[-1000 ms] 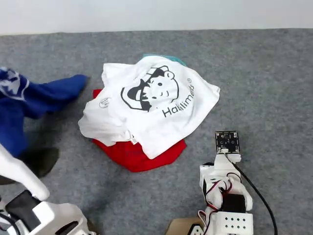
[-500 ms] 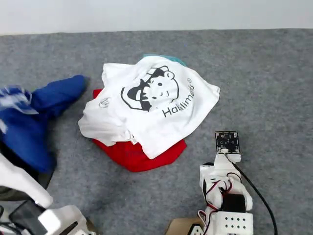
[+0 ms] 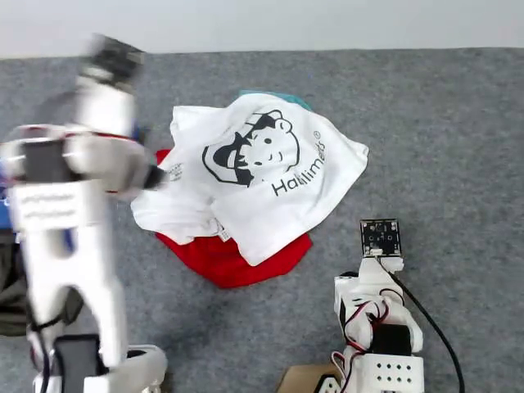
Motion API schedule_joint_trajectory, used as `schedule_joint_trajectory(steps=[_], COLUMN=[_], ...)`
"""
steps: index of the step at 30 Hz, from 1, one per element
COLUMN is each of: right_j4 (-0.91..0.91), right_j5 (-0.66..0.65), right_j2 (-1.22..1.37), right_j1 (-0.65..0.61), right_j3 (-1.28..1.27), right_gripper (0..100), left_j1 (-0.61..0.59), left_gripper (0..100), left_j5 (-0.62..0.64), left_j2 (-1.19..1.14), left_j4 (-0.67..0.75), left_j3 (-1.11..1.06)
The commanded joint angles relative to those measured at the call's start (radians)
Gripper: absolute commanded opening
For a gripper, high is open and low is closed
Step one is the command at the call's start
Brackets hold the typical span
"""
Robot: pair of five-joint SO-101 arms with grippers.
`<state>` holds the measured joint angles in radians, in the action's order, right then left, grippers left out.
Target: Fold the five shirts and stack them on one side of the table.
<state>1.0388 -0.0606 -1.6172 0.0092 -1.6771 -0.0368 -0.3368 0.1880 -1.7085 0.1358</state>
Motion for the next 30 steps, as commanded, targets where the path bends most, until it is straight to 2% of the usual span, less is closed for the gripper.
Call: schedule_joint_trajectory(steps=[1,10,16,21,23,29,30], right_j4=[0.004,0.004,0.004,0.004,0.004,0.004,0.004], right_j5=[0.005,0.005,0.005,0.005,0.005,0.005,0.005], right_j2=[-0.007,-0.007,-0.007,-0.007,-0.007,-0.007,-0.007], right_j1=[-0.008,-0.008,-0.008,-0.008,-0.008,-0.008,-0.008], right_j3=[-0.012,-0.012,-0.012,-0.012,-0.012,-0.012,-0.012], right_gripper=[0.9,0.9,0.9,0.9,0.9,0.9,0.9], left_j1=[0.137,0.302,0.307,0.31,0.308,0.304,0.304], left_gripper=[29,29,29,28,24,1,0], left_j5=[0.014,0.011,0.011,0.009,-0.018,-0.074,-0.074], left_j2=[-0.072,-0.39,-0.606,-0.735,-0.741,-0.715,-0.707], left_j4=[0.054,0.15,0.238,0.242,0.238,0.198,0.183], left_j3=[-0.047,-0.047,-0.047,-0.045,-0.045,-0.044,-0.044])
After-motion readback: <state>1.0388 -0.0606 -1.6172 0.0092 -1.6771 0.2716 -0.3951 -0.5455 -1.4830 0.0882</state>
